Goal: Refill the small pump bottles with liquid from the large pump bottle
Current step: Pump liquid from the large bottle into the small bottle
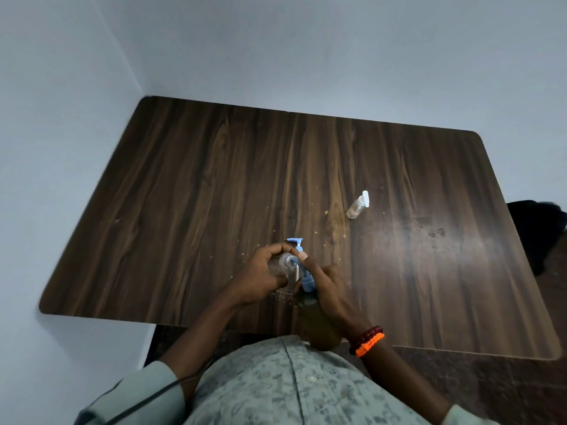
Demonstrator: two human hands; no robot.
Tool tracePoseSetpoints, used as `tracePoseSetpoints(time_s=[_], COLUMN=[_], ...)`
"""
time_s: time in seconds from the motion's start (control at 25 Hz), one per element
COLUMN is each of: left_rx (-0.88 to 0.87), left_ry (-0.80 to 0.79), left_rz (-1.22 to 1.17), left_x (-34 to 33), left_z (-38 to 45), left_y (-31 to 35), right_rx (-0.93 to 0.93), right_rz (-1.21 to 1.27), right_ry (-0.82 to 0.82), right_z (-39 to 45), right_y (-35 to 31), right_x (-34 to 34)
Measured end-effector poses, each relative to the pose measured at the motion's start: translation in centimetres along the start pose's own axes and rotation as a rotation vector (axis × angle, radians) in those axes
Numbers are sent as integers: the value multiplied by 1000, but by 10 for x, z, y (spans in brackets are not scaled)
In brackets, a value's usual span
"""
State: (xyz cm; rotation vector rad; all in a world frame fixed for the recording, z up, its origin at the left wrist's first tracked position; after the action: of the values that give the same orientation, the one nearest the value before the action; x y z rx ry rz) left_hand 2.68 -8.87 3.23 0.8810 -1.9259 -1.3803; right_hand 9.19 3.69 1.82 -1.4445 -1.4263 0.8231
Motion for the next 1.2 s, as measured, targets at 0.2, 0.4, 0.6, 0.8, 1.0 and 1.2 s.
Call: tracePoseSetpoints(time_s=[0.2,0.4,0.6,0.8,1.0,1.2], left_rx=[-24,-13,-23,-36,-16,-21], left_ry=[1,12,1,-18,31,-11], left_rz=[21,12,9,7,22,-4], left_x=[-1,0,-1,-3,9,3], left_z=[1,1,0,0,4,1], left_y=[-7,-9,-6,-7,-16,-10], right_rx=[-2,10,-5,9,10,-34], right_rz=[17,2,35,-14,-47,-12], right_ry=[66,56,17,60,54,91], right_z=[-6,-2,-4,-5,-1,-2], right_y=[2,3,2,-6,-7,0], right_x=[6,2,-2,-2,-3,-3])
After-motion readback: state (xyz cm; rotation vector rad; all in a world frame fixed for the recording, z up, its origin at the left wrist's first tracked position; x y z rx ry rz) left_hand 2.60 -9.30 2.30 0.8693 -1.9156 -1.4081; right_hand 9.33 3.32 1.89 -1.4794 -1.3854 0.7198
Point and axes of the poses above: each hand's wrist, its own z-axis towards the middle knuckle, its own x-axis out of the back of the hand, y = z × x, the point moved 9 cm from there along z, towards the middle knuckle, and after that the axes turned 3 degrees about x, right-handed, at the moved point
